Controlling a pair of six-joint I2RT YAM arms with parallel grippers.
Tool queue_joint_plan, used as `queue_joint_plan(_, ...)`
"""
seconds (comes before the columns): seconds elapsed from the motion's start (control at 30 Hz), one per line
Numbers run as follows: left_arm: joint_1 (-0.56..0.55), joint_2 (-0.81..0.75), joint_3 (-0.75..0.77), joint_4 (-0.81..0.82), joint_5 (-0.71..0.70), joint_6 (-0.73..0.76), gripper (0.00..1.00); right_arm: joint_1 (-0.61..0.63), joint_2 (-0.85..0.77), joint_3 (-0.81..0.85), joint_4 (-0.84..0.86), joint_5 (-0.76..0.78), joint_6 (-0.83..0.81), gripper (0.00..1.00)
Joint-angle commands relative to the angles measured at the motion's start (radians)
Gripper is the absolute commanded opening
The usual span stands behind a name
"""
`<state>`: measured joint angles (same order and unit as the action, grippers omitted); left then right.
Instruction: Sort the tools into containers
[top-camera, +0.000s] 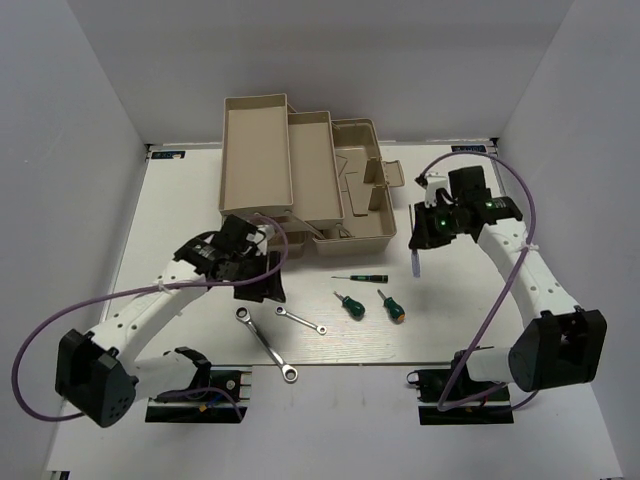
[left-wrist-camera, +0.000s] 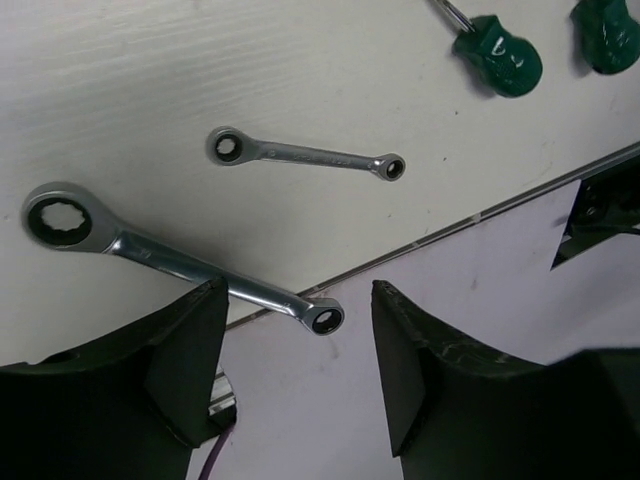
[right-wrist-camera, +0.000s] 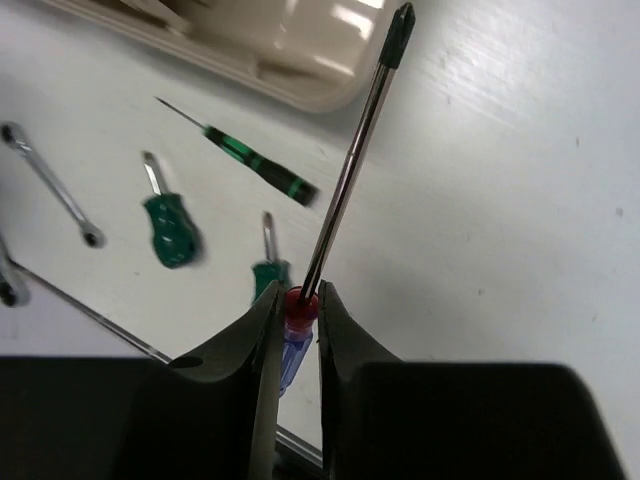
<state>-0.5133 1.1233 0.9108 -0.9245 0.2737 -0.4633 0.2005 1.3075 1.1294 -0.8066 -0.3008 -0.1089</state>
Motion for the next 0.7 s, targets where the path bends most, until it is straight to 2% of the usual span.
queue_joint_plan(0.0, -0.074, 0.039, 0.057, 0.081, -0.024, -0.011, 0.69, 0.005, 0.044, 0.11, 0.05, -0.147, -0.009, 0.0)
queue_joint_plan(0.27, -0.244, 0.184, 0.169, 0.174, -0.114, 0.055, 0.69, 0.031, 0.26, 0.348, 0.139, -0.253, 0.136, 0.0)
queue_joint_plan(0.37, -0.295, 0.234, 0.203, 0.248, -0.14, 0.078, 0.65, 0.056, 0.356, 0.42, 0.179, -0.274, 0.184, 0.0)
queue_joint_plan(0.6, -0.366, 0.338, 0.246, 0.364, -0.171, 0.115, 0.35, 0.108, 0.527, 0.565, 0.207, -0.253, 0.19, 0.0)
queue_joint_plan(0.67, -0.375, 0.348, 0.256, 0.378, -0.186, 0.115, 0.35, 0.12, 0.561, 0.576, 0.204, -0.229, 0.177, 0.08)
